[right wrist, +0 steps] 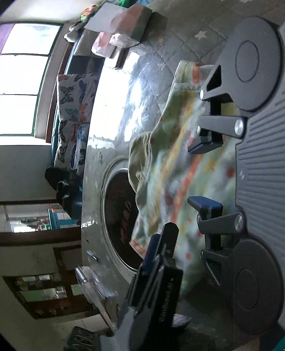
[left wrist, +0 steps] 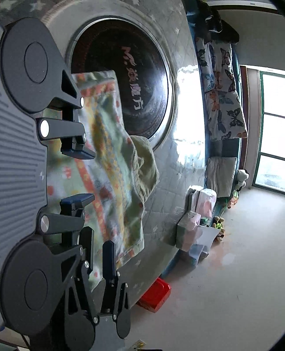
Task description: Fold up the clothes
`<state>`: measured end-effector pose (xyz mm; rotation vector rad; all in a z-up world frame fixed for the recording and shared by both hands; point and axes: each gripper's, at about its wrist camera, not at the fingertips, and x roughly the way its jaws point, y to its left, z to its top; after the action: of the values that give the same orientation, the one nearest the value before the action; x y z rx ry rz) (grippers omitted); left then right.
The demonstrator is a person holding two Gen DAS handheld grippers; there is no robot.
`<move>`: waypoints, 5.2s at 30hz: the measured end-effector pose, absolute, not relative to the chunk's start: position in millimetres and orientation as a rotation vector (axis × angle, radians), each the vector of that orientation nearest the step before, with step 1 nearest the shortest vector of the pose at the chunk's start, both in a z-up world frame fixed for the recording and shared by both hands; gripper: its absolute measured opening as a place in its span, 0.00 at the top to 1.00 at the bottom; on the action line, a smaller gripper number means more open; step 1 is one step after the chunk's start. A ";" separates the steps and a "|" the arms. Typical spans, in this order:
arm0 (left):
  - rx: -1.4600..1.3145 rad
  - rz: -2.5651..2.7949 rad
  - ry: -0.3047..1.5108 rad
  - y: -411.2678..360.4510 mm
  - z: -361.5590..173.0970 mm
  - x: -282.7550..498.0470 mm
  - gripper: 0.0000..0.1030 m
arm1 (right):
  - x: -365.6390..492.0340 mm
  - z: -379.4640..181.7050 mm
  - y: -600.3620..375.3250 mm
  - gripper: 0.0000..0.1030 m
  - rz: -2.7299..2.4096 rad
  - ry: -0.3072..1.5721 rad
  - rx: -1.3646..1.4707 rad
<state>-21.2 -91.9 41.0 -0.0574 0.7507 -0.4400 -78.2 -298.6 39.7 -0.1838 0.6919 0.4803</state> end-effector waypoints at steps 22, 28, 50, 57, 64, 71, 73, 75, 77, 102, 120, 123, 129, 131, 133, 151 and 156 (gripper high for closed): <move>-0.077 -0.315 0.761 -58.3 36.1 -53.0 0.35 | -106.6 41.6 -266.5 0.48 0.588 0.668 -0.308; -0.100 -0.262 0.760 -44.6 40.9 -52.4 0.19 | -112.4 43.4 -247.1 0.42 0.642 0.649 -0.364; -0.160 -0.091 0.819 -9.5 36.4 -38.6 0.00 | -121.1 32.1 -178.6 0.40 0.808 0.599 -0.548; -0.186 -0.062 0.817 2.3 39.0 -33.3 0.00 | -124.2 28.4 -164.5 0.44 0.819 0.572 -0.589; -0.249 -0.052 0.818 12.2 42.2 -29.2 0.00 | -126.4 22.0 -150.9 0.56 0.836 0.566 -0.635; -0.326 -0.079 0.839 13.8 40.6 -28.4 0.00 | -126.0 16.0 -146.5 0.73 0.827 0.569 -0.644; -0.363 -0.087 0.846 14.9 40.0 -27.2 0.00 | -124.8 17.8 -147.6 0.78 0.828 0.571 -0.623; -0.405 -0.093 0.852 16.2 39.2 -26.6 0.00 | -123.7 21.0 -149.3 0.83 0.829 0.571 -0.594; -0.441 -0.101 0.858 16.8 38.3 -25.9 0.00 | -121.4 24.9 -151.1 0.86 0.830 0.577 -0.558; -0.676 -0.242 0.960 -1.0 14.1 3.8 0.82 | -118.3 60.1 -202.8 0.87 0.844 0.570 -0.302; -0.638 -0.236 0.958 -4.5 15.3 4.8 0.83 | -48.6 42.7 -326.7 0.59 0.360 0.647 -0.125; -0.629 -0.235 0.959 -6.3 15.2 6.1 0.83 | -33.8 32.8 -349.3 0.57 0.274 0.657 -0.089; -0.601 -0.228 0.956 -8.3 16.8 8.0 0.83 | -13.4 17.6 -380.1 0.53 0.161 0.680 -0.032; -0.596 -0.226 0.956 -8.6 17.1 8.3 0.82 | -9.3 12.8 -385.8 0.51 0.155 0.697 -0.007; -0.591 -0.224 0.958 -8.6 17.3 9.0 0.82 | -6.9 8.3 -389.5 0.45 0.150 0.704 0.015; -0.503 -0.217 0.931 -15.5 21.9 13.6 0.85 | -22.8 14.9 -382.4 0.89 0.206 0.683 0.111; -0.451 -0.252 0.888 -24.0 37.7 18.8 0.88 | -36.3 33.7 -387.0 0.90 0.195 0.620 0.100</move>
<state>18.8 -24.0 37.7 -0.4510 0.8883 -0.2522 -36.3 -387.0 33.7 0.1000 0.6195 0.1952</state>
